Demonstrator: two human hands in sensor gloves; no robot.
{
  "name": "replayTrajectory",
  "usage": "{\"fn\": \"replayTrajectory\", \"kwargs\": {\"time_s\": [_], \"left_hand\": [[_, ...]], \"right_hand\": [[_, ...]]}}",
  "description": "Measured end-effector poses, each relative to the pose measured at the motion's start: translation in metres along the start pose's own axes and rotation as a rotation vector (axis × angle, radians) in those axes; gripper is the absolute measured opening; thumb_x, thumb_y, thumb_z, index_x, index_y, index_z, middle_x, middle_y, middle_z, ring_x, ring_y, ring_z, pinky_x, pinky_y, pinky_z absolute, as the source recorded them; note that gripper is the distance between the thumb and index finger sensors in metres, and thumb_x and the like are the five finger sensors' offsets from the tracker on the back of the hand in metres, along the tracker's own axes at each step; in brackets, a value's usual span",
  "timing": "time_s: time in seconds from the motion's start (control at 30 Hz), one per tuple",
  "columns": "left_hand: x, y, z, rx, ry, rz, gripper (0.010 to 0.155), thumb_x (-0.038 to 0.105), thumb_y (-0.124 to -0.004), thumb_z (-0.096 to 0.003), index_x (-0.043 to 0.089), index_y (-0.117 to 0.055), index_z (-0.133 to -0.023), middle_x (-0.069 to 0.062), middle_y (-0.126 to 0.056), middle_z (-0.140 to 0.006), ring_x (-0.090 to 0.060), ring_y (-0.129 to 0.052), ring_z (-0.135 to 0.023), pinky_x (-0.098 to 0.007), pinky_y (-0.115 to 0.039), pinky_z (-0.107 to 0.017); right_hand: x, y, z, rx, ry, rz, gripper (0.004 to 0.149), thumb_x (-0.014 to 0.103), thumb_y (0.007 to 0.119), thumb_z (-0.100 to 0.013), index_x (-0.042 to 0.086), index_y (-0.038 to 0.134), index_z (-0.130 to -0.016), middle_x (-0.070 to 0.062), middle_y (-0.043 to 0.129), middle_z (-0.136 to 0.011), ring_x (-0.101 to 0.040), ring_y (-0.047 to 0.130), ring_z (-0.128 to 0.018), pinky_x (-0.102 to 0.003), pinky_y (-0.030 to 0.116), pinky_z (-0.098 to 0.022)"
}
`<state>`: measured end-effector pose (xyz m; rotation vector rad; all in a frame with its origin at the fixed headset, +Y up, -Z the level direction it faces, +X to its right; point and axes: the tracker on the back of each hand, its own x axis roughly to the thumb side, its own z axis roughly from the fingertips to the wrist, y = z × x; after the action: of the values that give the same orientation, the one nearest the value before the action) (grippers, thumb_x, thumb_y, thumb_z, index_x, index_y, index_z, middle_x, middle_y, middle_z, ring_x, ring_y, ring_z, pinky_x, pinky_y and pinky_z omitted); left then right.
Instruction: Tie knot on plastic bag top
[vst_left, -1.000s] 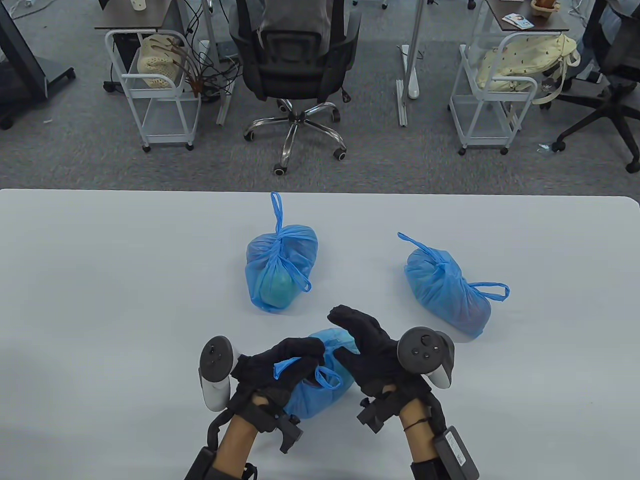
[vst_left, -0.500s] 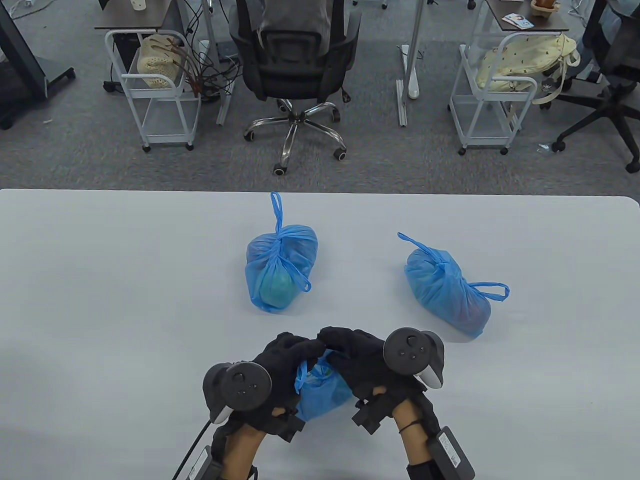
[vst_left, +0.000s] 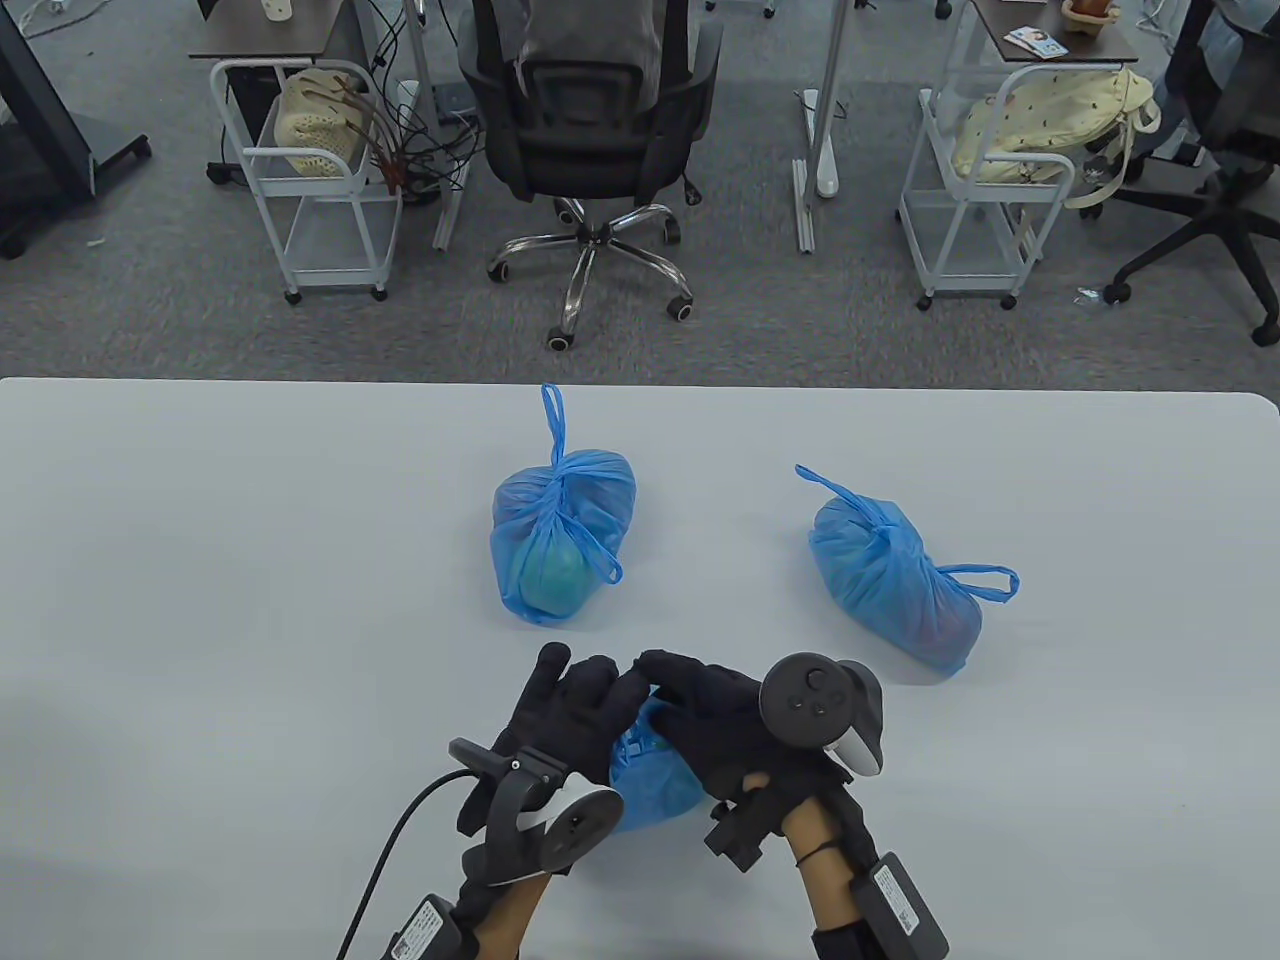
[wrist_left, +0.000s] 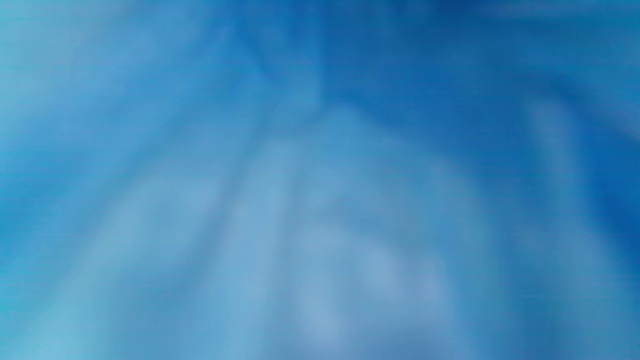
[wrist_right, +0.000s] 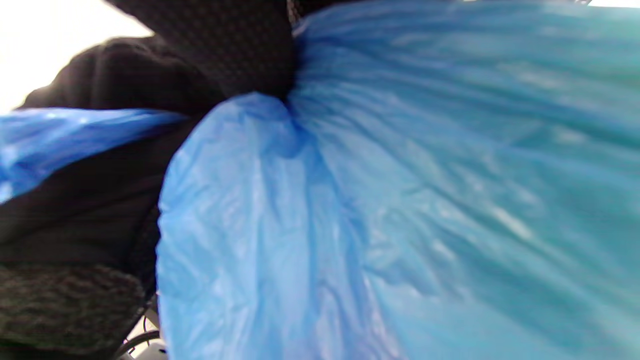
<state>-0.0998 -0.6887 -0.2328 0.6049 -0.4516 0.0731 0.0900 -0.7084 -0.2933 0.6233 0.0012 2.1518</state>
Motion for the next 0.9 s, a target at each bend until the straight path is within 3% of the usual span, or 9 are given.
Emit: {"fn": "replayTrajectory", "kwargs": {"time_s": [0.07,0.2,0.3,0.63,0.77,0.9], "left_hand": [[0.003,0.001,-0.001,0.010,-0.041,-0.076,0.035,0.027,-0.088,-0.0440,0.035,-0.092,-0.077,-0.001,-0.098,-0.082,-0.019,-0.111,-0.066,-0.043,-0.066,-0.069],[0.004,0.000,-0.001,0.006,-0.031,-0.063,0.034,0.027,-0.088,-0.0439,0.036,-0.092,-0.077,-0.001,-0.099,-0.082,-0.020,-0.111,-0.065,-0.044,-0.067,-0.069],[0.000,0.000,0.000,0.007,-0.022,-0.041,0.034,0.029,-0.088,-0.0442,0.037,-0.092,-0.077,0.000,-0.101,-0.081,-0.024,-0.106,-0.067,-0.052,-0.066,-0.068],[-0.010,0.000,0.000,0.006,0.042,0.052,0.034,0.033,-0.086,-0.0449,0.039,-0.093,-0.078,0.004,-0.103,-0.080,-0.017,-0.107,-0.040,-0.049,-0.079,-0.057],[-0.016,0.000,0.001,0.008,0.072,0.146,0.034,0.033,-0.087,-0.0445,0.037,-0.094,-0.077,0.001,-0.105,-0.077,-0.006,-0.109,-0.020,-0.038,-0.091,-0.049],[-0.027,-0.005,0.002,-0.014,0.131,0.300,0.034,0.032,-0.087,-0.0442,0.035,-0.095,-0.077,-0.002,-0.106,-0.075,-0.004,-0.119,-0.038,-0.033,-0.093,-0.052]], "right_hand": [[-0.001,0.000,-0.001,0.002,0.000,0.003,0.054,0.025,0.087,-0.046,0.012,0.073,-0.096,-0.007,0.098,-0.069,-0.034,0.098,-0.065,-0.068,0.067,-0.055],[-0.001,0.000,0.000,0.004,0.006,0.002,0.054,0.024,0.087,-0.046,0.012,0.073,-0.096,-0.007,0.098,-0.068,-0.034,0.098,-0.065,-0.068,0.067,-0.055],[-0.002,0.000,0.000,0.009,0.003,0.004,0.053,0.025,0.086,-0.046,0.012,0.074,-0.096,-0.007,0.098,-0.068,-0.034,0.098,-0.066,-0.068,0.067,-0.055],[-0.003,0.000,0.000,0.005,0.008,-0.011,0.052,0.025,0.086,-0.046,0.012,0.074,-0.096,-0.007,0.098,-0.069,-0.034,0.098,-0.067,-0.068,0.067,-0.055],[-0.002,0.000,-0.001,0.012,0.005,0.001,0.052,0.025,0.086,-0.046,0.013,0.074,-0.095,-0.007,0.098,-0.069,-0.035,0.098,-0.067,-0.068,0.067,-0.054],[-0.002,0.001,0.000,0.015,0.009,-0.002,0.051,0.026,0.086,-0.046,0.012,0.075,-0.095,-0.007,0.098,-0.069,-0.034,0.098,-0.068,-0.069,0.067,-0.054]]}}
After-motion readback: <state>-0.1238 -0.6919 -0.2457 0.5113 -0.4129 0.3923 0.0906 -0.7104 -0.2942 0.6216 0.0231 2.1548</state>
